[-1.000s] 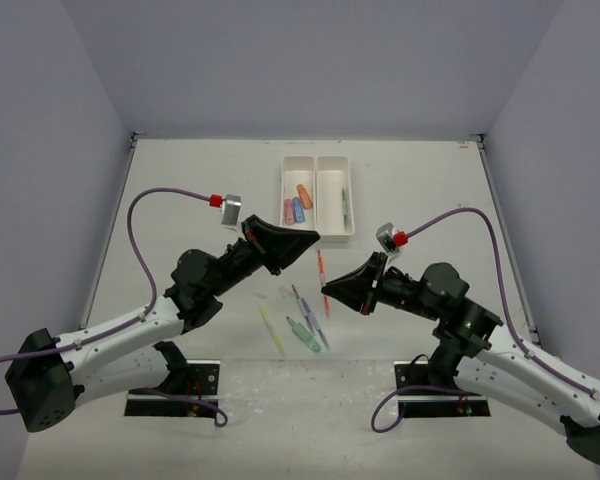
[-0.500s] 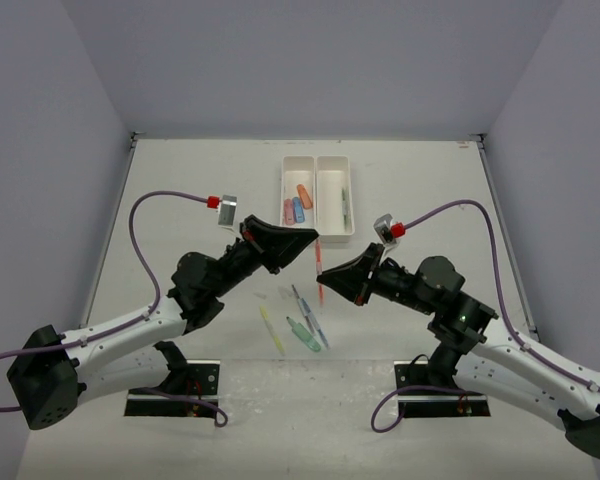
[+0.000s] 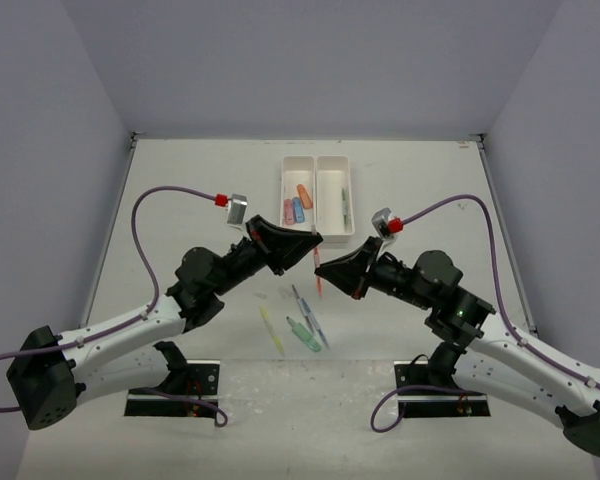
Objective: Sort the stationery into containers
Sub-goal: Close the pen cap on the pen.
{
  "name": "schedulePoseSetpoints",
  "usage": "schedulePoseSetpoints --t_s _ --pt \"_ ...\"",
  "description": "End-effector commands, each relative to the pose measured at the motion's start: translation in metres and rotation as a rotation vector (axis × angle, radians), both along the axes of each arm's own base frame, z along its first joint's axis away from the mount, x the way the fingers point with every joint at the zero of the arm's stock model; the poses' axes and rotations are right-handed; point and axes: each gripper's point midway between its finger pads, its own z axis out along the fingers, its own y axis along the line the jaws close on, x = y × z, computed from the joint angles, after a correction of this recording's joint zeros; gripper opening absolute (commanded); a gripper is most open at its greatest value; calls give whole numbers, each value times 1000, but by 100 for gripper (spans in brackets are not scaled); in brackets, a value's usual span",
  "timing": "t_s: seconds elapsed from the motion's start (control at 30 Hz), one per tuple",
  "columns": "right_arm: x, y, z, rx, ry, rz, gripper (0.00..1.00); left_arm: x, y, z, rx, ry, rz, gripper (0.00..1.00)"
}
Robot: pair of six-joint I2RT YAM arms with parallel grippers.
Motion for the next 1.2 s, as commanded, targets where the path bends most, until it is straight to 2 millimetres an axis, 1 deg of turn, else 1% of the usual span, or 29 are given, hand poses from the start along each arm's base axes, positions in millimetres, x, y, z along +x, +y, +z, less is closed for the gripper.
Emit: schedulePoseSetpoints --t_s 0.0,0.03,0.07,0.1,0.23,0.27,0.3,0.33,0.53,0.57,0.6,0.63,0.67,0.73,0.77,0.8,0.9,0.93,0.97,1.03,1.1,1.17 --pt "3 1 40 82 -87 -14 0 -9 -1 20 -6 -69 -34 4" --pt "4 0 41 84 -88 -17 0 -9 -1 19 -4 -69 -34 4" --pt "5 1 41 80 -88 -18 0 -14 -2 21 -8 -83 -60 1" --pt "5 2 43 82 -91 -18 0 -15 -3 21 -9 -88 -69 0" --pt "5 5 45 77 -96 -2 1 -19 -2 24 -22 -94 -80 0" --pt "4 7 44 74 -95 6 7 -18 -1 25 -26 -94 -76 0" --pt "4 9 43 71 -92 14 15 -18 0 26 -29 -90 -73 0" --pt "4 11 42 69 -89 22 19 -18 0 28 -35 -89 -72 0" --pt "3 23 39 69 -75 71 22 -21 3 38 -65 -100 -76 0" --pt "3 24 38 68 -75 76 22 -22 4 40 -70 -106 -76 0" --pt "3 25 37 64 -72 77 11 -21 5 42 -72 -108 -71 0" --pt "5 25 36 60 -71 74 4 -21 6 41 -72 -108 -66 0" --pt "5 26 35 58 -70 73 0 -21 7 42 -73 -110 -65 0" --pt "4 26 35 57 -73 78 0 -20 8 43 -66 -113 -50 0" --pt "3 25 34 57 -76 81 0 -19 8 43 -54 -115 -43 19" --pt "2 25 34 58 -78 82 0 -17 7 42 -40 -116 -38 36" --pt "1 23 33 49 -85 84 0 -12 5 41 4 -115 -16 61" --pt "1 22 33 45 -85 80 0 -7 6 41 19 -99 8 66" --pt "1 22 32 42 -84 80 0 -5 7 42 27 -99 21 68" --pt "0 22 31 38 -83 87 0 -1 11 47 33 -103 54 65" --pt "0 22 29 32 -79 88 0 1 12 52 37 -108 67 58" --pt "-1 22 29 29 -79 88 0 4 12 54 55 -99 79 47"
